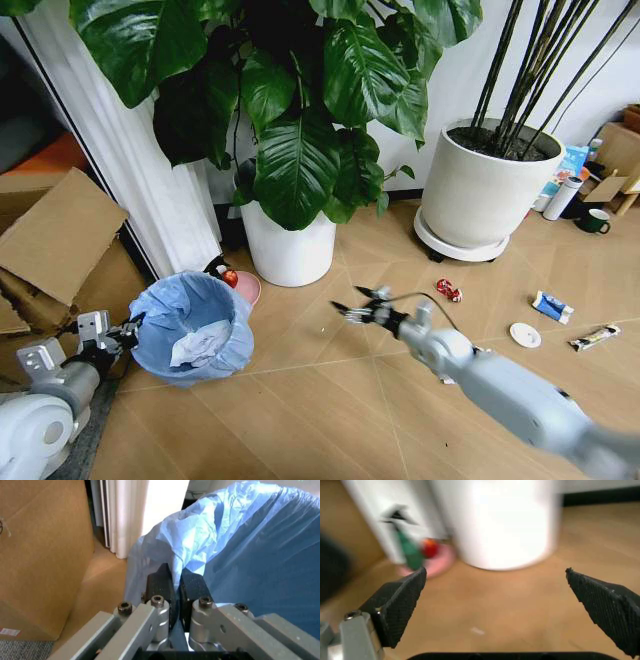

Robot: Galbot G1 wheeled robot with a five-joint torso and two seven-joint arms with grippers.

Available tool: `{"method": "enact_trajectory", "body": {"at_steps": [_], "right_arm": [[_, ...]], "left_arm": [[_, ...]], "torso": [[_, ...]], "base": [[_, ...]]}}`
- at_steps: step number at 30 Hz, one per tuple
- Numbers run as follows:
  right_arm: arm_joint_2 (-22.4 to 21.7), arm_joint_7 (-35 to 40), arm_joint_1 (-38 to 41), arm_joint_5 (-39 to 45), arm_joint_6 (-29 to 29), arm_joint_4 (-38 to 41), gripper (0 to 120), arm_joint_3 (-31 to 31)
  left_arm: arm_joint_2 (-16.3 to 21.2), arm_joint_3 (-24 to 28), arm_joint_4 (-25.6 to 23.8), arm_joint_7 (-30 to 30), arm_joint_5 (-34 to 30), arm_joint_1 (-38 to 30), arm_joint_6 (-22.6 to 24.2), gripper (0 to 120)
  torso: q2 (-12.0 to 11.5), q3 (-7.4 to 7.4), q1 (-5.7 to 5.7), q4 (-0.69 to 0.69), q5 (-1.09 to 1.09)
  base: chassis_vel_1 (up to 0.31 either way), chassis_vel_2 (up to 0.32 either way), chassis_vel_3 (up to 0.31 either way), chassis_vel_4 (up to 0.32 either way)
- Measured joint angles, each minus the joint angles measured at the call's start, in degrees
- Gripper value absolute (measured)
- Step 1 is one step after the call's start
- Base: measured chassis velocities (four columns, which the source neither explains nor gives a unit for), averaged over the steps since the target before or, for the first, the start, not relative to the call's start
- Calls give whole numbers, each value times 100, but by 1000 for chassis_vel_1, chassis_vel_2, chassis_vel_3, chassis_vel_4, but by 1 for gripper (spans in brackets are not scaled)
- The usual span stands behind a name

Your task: Pick up the trash bin and place the garbage on the floor into it.

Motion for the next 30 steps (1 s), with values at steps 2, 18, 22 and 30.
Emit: {"method": "enact_trajectory", "body": {"at_steps": [2,18,22,30], "right_arm": [[-2,248,-264,-84,-43,88,100,277],[205,1482,-2668,-365,-617,544,100,3106],[208,1486,-2812,-178,-794,470,100,3102],[267,1836,-2540,-88,-1012,126,100,2864]], "left_arm": [[-6,-1,1,0,0,-2,0,0],[64,-3,-41,-8,-2,-14,-1,0],[85,-11,-69,-12,-5,18,1,0],[94,-24,-154,-44,-10,71,24,0]], "torso": [[0,1,0,-1,0],[0,0,0,-1,-4],[0,0,0,-1,-3],[0,1,0,0,-5]], "base": [[0,0,0,0],[0,0,0,0],[0,0,0,0],[0,0,0,0]]}}
